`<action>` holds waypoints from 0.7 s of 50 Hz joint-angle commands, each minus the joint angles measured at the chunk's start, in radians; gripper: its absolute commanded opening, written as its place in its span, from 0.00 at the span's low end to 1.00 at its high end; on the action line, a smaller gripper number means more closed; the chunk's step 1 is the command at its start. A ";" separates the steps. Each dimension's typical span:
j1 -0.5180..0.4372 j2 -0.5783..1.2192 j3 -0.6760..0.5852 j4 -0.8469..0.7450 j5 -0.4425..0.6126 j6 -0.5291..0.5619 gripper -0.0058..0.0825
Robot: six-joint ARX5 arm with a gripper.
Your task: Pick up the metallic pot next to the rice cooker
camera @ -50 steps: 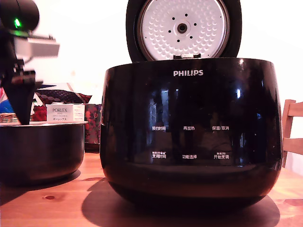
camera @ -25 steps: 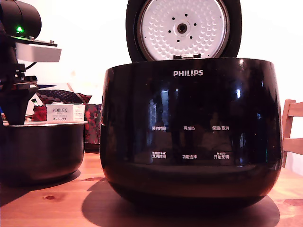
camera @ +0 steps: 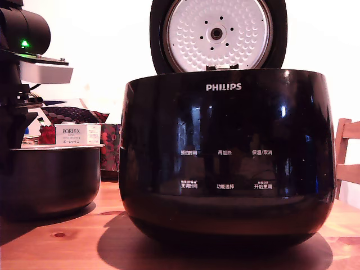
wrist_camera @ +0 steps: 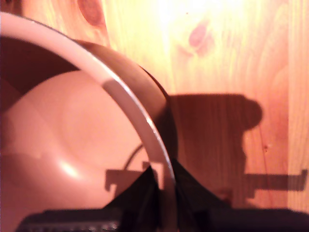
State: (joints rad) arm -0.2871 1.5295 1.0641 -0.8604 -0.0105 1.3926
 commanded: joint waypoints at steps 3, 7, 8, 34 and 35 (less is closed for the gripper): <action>0.003 0.012 0.011 -0.023 -0.030 0.003 0.04; -0.008 0.008 0.029 -0.053 -0.033 0.003 0.04; -0.011 0.007 0.032 -0.059 -0.033 0.000 0.04; -0.116 -0.093 0.177 -0.299 -0.063 -0.142 0.04; -0.121 -0.097 0.184 -0.321 -0.070 -0.142 0.04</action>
State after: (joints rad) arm -0.3943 1.4902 1.1961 -1.1576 -0.0654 1.2648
